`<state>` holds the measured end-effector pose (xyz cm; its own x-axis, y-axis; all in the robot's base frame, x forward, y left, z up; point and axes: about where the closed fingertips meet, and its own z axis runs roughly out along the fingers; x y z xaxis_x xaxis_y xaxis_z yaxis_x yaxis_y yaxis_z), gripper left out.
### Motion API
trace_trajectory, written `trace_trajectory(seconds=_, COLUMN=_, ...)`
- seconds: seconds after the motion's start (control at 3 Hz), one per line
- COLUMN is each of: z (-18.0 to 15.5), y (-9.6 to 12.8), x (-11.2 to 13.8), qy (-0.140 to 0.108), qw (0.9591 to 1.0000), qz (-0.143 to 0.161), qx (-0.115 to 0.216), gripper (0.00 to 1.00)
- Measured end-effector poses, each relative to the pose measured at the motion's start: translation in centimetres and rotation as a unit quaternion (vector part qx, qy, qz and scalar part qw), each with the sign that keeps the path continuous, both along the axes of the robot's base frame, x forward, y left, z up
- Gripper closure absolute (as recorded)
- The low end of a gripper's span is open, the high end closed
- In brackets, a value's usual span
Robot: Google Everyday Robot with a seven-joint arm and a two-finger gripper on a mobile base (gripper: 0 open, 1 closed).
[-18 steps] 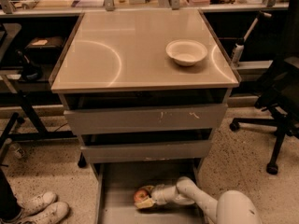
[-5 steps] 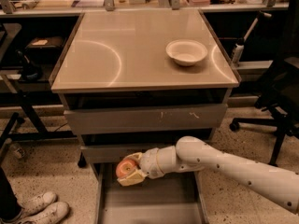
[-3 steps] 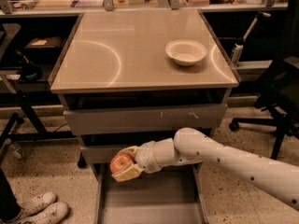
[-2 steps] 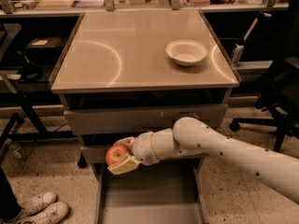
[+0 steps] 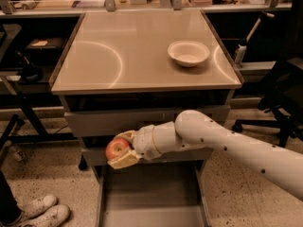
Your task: Pick apple from bottom drawer and place on counter
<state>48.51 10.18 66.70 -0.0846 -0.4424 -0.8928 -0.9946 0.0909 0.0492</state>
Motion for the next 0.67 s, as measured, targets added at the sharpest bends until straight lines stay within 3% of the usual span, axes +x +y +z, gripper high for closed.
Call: trace_trajectory(seconds=0.67, z=6.9, y=-1.6, x=5.0, qy=-0.031, qw=0.9994, qz=-0.013, qx=-0.008, gripper=1.0)
